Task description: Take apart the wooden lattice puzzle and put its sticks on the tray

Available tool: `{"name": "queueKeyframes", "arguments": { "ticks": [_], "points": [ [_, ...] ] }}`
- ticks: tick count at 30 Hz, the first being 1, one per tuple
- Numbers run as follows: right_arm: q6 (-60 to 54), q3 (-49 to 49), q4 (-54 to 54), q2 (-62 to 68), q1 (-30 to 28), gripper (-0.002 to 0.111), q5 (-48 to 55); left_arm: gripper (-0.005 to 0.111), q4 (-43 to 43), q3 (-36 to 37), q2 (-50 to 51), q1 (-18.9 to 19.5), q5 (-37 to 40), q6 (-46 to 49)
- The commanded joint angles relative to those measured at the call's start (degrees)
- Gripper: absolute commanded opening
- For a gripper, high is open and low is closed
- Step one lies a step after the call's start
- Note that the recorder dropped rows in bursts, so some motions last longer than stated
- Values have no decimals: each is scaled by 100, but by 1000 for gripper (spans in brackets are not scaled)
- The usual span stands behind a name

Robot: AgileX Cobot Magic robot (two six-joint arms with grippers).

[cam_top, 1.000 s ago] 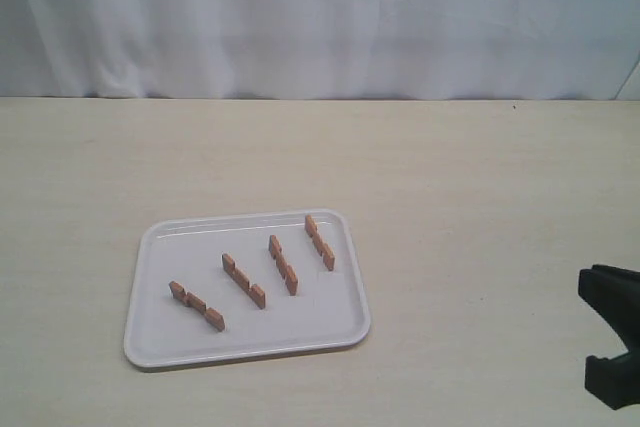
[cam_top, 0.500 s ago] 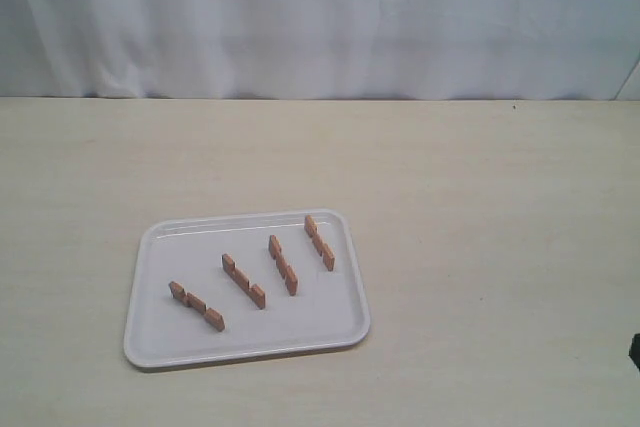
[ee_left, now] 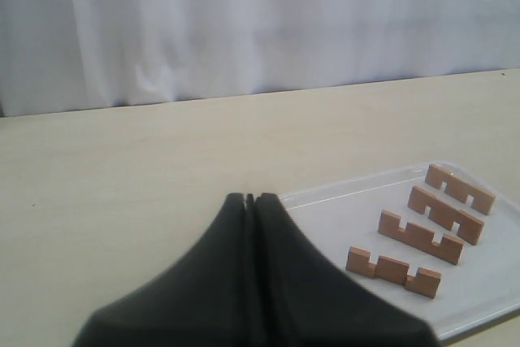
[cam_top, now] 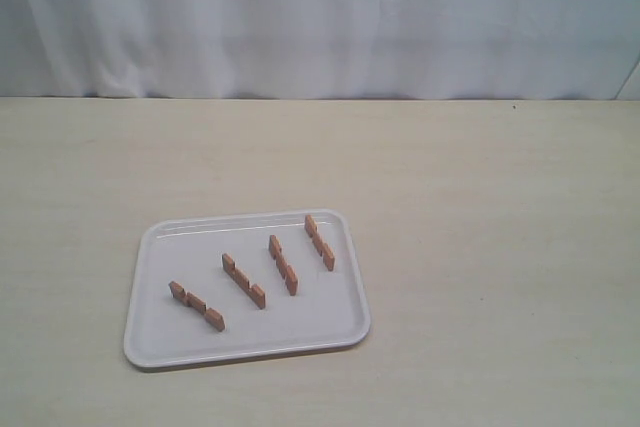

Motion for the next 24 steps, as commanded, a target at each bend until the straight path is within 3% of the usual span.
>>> {"name": "queueKeyframes", "arguments": {
  "ticks": [1, 24],
  "points": [
    [-29, 18, -92, -35, -47, 4, 73, 0, -4, 13, 2, 5, -72, -18],
    [168, 18, -43, -35, -34, 4, 20, 0, -4, 13, 2, 5, -72, -18]
  ]
}}
